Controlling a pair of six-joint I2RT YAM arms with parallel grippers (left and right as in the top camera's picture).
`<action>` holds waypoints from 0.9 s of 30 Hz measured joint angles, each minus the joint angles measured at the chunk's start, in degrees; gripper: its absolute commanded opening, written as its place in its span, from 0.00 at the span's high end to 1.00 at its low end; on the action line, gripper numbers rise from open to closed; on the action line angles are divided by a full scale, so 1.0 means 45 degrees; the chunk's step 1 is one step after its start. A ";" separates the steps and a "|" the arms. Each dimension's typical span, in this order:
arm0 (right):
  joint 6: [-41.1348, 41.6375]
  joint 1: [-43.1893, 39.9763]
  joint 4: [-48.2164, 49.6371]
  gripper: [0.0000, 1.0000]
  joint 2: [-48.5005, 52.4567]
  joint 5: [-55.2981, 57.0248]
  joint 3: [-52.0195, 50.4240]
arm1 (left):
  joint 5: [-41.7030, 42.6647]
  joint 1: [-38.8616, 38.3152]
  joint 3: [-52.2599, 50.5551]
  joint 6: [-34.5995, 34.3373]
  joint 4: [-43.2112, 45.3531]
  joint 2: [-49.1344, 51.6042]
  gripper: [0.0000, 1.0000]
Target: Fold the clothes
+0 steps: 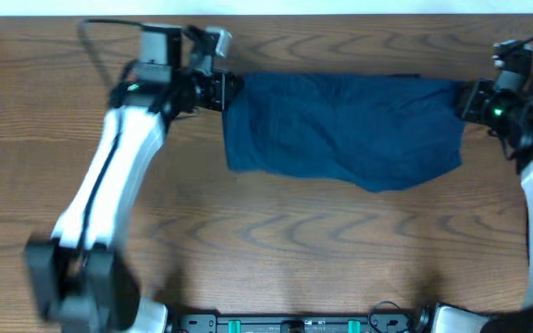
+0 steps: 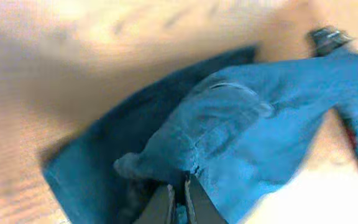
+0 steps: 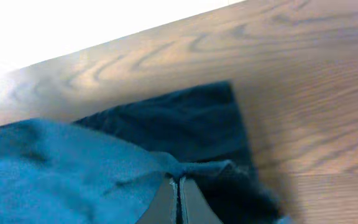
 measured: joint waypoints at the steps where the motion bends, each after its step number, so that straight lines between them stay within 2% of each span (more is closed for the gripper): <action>1: 0.0102 -0.0165 0.0019 0.99 -0.0330 0.0029 0.0000 | -0.0044 -0.0019 0.0000 0.0092 -0.0389 -0.0899 0.94; 8: 0.0418 -0.0539 -0.0457 0.99 -0.3259 0.0107 0.0015 | -0.0811 -0.0068 0.0000 0.0287 -0.2137 -0.5566 0.94; 18: 0.1025 -0.1039 -0.1200 0.99 -0.6965 0.0301 0.0865 | -0.2215 -0.0073 0.0291 0.0379 -0.2317 -1.1565 0.94; 22: 0.1287 -0.1069 -0.1200 0.99 -0.7606 0.0316 0.1365 | -0.2710 -0.0078 0.0661 0.0374 -0.2273 -1.2677 0.94; 27: 0.1700 -0.1064 -0.1010 0.99 -0.7436 0.0228 0.1549 | -0.3730 -0.0097 0.0690 0.0374 -0.2225 -1.2201 0.94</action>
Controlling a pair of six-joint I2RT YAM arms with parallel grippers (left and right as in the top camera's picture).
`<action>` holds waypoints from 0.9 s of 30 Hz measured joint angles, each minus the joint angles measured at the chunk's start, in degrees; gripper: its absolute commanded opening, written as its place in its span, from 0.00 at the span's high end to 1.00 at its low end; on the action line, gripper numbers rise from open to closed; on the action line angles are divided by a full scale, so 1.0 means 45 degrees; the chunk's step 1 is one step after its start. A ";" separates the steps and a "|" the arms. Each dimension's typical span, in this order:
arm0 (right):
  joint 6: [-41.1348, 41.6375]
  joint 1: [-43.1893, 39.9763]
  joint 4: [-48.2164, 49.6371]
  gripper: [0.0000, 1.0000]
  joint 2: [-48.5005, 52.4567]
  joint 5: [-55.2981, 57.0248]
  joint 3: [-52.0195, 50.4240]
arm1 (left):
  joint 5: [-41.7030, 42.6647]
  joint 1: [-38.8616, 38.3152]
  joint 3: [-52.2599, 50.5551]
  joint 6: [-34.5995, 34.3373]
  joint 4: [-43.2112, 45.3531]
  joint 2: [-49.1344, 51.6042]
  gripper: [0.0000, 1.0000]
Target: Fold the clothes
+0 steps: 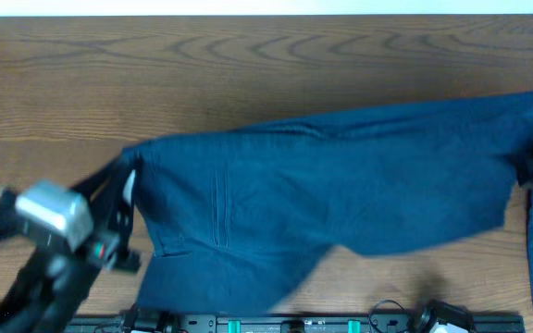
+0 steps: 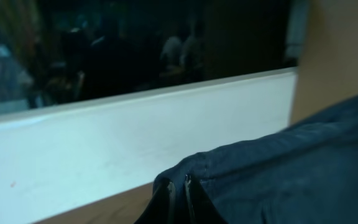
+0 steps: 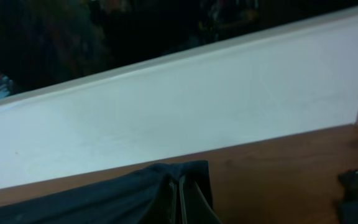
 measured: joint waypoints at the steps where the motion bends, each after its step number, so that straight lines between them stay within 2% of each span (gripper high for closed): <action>1: 0.0092 0.0000 0.0063 0.99 0.0189 -0.0112 0.0000 | -0.0262 -0.0015 -0.0005 0.0000 0.0092 0.0355 0.94; 6: 0.0340 0.0165 0.1297 0.99 0.2186 -0.1180 0.0053 | -0.1185 -0.0049 0.0019 0.0141 0.1030 0.2924 0.94; 13: 0.0505 0.1224 0.4197 0.97 0.7470 -0.2079 0.0053 | -0.2059 -0.0039 0.0024 0.0287 0.2696 0.8869 0.92; 14: 0.0534 0.1389 0.4731 0.94 0.8291 -0.2103 0.0053 | -0.2147 -0.0034 0.0019 0.0311 0.3089 0.9840 0.85; 15: 0.0583 0.1506 0.5275 0.85 0.8947 -0.2118 0.0049 | -0.2200 -0.0029 0.0015 0.0345 0.3337 1.0559 0.71; 16: 0.0588 0.1666 0.6003 0.62 0.9855 -0.2113 0.0049 | -0.2263 -0.0024 -0.0005 0.0427 0.3721 1.1453 0.46; 17: 0.0612 0.1719 0.6441 0.32 1.0394 -0.2191 0.0034 | -0.2356 -0.0019 -0.0019 0.0418 0.4109 1.2245 0.22; 18: 0.0573 0.1802 0.7077 0.18 1.1069 -0.2191 0.0029 | -0.2404 0.0005 -0.0024 0.0364 0.4333 1.2954 0.01; 19: 0.0554 0.1826 0.7504 0.12 1.1725 -0.2205 0.0029 | -0.2453 0.0034 -0.0024 0.0355 0.4362 1.3527 0.02; 22: 0.0539 0.1715 0.7548 0.09 1.2604 -0.2239 -0.0019 | -0.2769 0.0165 -0.0102 0.0316 0.3827 1.4324 0.02; 25: 0.0554 0.1263 0.6591 0.08 1.2643 -0.2477 -0.0063 | -0.3026 0.0471 -0.0165 0.0262 0.2812 1.4183 0.02; 27: 0.0457 0.0782 0.5503 0.12 1.2395 -0.2749 -0.0039 | -0.3128 0.0753 -0.0165 0.0131 0.1933 1.3775 0.02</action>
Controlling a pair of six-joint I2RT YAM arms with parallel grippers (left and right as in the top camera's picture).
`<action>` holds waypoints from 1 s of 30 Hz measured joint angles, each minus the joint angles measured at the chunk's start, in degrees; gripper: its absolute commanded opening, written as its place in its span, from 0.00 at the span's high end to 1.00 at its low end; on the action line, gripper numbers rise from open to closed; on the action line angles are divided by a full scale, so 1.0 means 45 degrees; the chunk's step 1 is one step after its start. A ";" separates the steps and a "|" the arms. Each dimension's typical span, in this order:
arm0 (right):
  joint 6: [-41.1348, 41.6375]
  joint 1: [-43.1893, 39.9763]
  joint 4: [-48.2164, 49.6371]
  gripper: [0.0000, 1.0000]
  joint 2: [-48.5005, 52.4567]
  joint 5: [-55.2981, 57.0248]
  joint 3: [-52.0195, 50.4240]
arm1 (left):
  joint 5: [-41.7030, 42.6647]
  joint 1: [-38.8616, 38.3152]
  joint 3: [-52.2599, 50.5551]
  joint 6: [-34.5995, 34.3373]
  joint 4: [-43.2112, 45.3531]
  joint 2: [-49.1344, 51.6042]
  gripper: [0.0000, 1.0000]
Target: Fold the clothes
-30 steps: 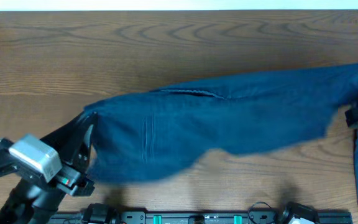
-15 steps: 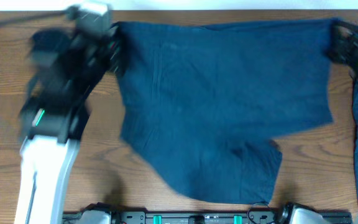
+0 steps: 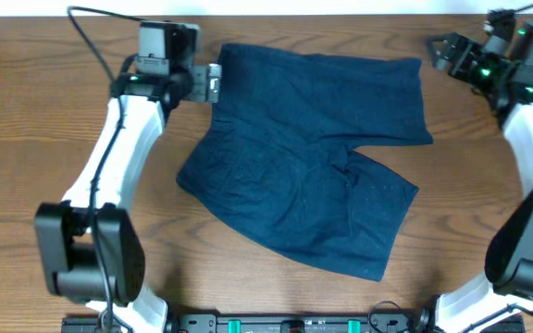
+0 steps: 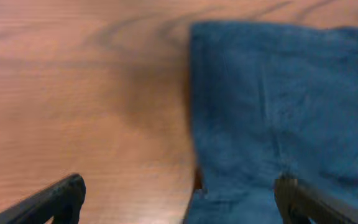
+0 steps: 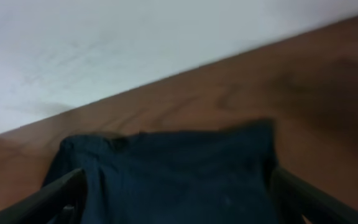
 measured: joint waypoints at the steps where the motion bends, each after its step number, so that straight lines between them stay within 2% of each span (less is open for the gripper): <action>1: -0.0063 -0.0223 -0.0758 0.13 -0.0131 -0.0117 0.0010 | -0.0029 0.0136 0.0000 -0.0063 -0.0471 -0.0238 0.02; 8: -0.0952 -0.1005 -0.7524 0.33 -0.0826 0.0073 0.0029 | 0.0413 0.0782 0.0078 -0.0588 -0.4430 -0.2346 0.02; 11: -0.1263 -0.0675 -0.9063 0.38 -0.0816 0.1088 -0.0243 | 0.0835 0.0763 0.0092 -0.0733 -0.6295 -0.2443 0.02; 13: -0.1418 -0.0325 -0.9180 0.41 -0.0816 0.1588 -0.0641 | 0.1025 0.0758 -0.0015 -0.0782 -0.7028 -0.2263 0.02; 17: -0.1545 0.0554 -0.8553 0.41 -0.0719 0.2506 -0.1909 | 0.1112 0.0758 -0.0622 -0.0806 -0.7592 -0.1817 0.02; 18: -0.1540 0.0753 -0.8320 0.39 -0.0690 0.2778 -0.2288 | 0.1132 0.0758 -0.0918 -0.0806 -0.7582 -0.1681 0.02; 20: -0.1457 0.1015 -0.8053 0.29 -0.0651 0.3196 -0.2929 | 0.1151 0.0758 -0.1428 -0.0806 -0.7577 -0.1413 0.02; 24: -0.1486 0.1083 -0.7970 0.37 -0.0622 0.3721 -0.3886 | 0.1030 0.0758 -0.2487 -0.0806 -0.7082 -0.0437 0.02; 26: -0.1457 0.1078 -0.8048 0.38 -0.0617 0.3871 -0.4226 | 0.0986 0.0758 -0.2861 -0.0806 -0.6445 0.0102 0.01; 27: -0.1457 0.1078 -0.8053 0.38 -0.0617 0.3920 -0.4386 | 0.0947 0.0758 -0.3036 -0.0811 -0.5984 0.0359 0.05; 28: -0.1457 0.1078 -0.8038 0.40 -0.0617 0.3934 -0.4532 | 0.0937 0.0758 -0.3123 -0.0850 -0.5576 0.0617 0.15; 30: -0.1486 0.1078 -0.7834 0.50 -0.0617 0.3905 -0.4809 | 0.0899 0.0758 -0.3186 -0.0947 -0.4847 0.1020 0.41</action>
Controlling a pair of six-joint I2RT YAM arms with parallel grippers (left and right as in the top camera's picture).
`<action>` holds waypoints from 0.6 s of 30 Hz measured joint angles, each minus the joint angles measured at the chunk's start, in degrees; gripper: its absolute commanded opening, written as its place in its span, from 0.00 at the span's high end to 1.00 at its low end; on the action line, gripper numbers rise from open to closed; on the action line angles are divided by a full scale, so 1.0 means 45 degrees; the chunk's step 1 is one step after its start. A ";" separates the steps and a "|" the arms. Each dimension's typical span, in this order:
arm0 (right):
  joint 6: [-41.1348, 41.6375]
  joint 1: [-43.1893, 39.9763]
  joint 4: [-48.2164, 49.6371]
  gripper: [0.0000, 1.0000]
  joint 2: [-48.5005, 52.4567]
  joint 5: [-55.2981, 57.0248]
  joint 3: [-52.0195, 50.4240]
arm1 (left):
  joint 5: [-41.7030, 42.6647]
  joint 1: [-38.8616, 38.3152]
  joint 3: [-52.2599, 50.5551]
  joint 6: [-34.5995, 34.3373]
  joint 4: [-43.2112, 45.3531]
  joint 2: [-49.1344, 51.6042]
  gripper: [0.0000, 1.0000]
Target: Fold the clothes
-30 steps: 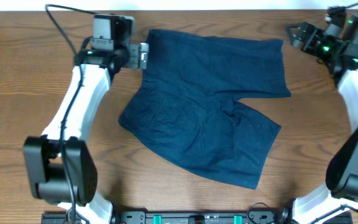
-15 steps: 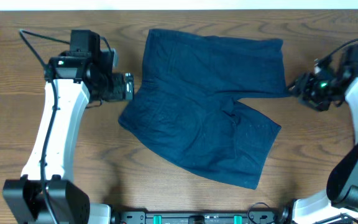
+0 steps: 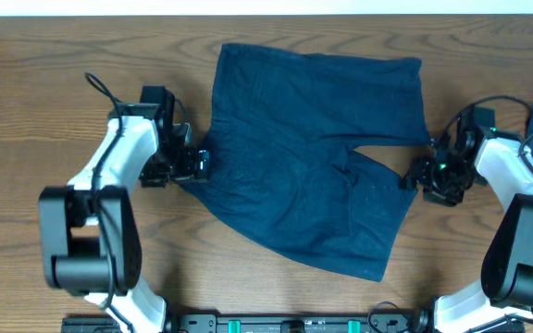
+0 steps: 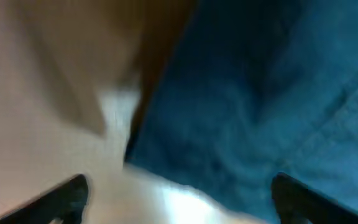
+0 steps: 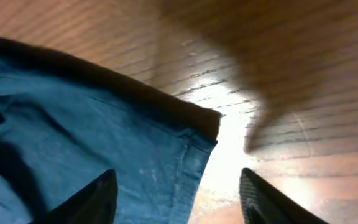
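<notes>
Dark blue shorts (image 3: 313,148) lie spread flat on the wooden table, waistband toward the far side and legs toward the near side. My left gripper (image 3: 192,165) stands open at the left leg's outer edge; the left wrist view is blurred, with the shorts' edge (image 4: 241,106) lying between the wide-apart fingers of the gripper (image 4: 179,202). My right gripper (image 3: 419,178) is open at the right leg's hem corner (image 5: 207,121), which sits just ahead of the gripper (image 5: 179,205). Neither gripper holds anything.
The brown wooden table (image 3: 63,277) runs to a white far edge (image 3: 266,7). A strip of blue cloth shows at the right border. Both arms' bases stand at the near edge.
Both open grippers were at the waistband's far corners; now the left is at the left leg's edge and the right at the right leg's hem. The shorts have not moved.
The shorts lay bunched at the far side with both grippers shut on their ends. Then they were held stretched wide nearer the front. Then they lay flat, both grippers open by the waistband corners. Now the grippers stand open at the leg edges.
</notes>
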 measured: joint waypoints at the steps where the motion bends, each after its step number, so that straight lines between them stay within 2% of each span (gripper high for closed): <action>1: 0.0068 0.0000 0.0267 0.56 0.0000 -0.0063 -0.0199 | 0.0000 0.0000 0.0000 0.0058 0.0151 0.0146 0.65; 2: 0.0029 0.0000 0.0452 0.62 0.0000 -0.0141 -0.0306 | -0.0005 0.0000 0.0000 0.0097 0.0219 0.0267 0.77; 4: 0.0010 0.0005 0.1224 0.76 0.0000 -0.0413 -0.0714 | -0.0044 0.0000 0.0000 0.0063 -0.0146 0.0413 0.94; 7: 0.0015 0.0010 0.2220 0.93 -0.0044 -0.0695 -0.1219 | -0.0068 0.0000 0.0005 0.0092 -0.0806 0.0437 0.94; 9: 0.0063 0.0010 0.2696 0.99 -0.0063 -0.0699 -0.1365 | -0.0146 0.0044 0.0000 0.0087 -0.1292 0.0437 0.94; 14: 0.0078 -0.0170 0.2939 0.99 -0.0044 0.0457 -0.0976 | -0.0097 0.0544 0.0000 -0.0165 -0.2244 0.0437 0.94; 18: 0.0073 -0.0646 0.1991 0.99 0.0044 0.1345 0.0330 | 0.0233 0.1030 0.0000 -0.0248 -0.2832 0.0437 0.94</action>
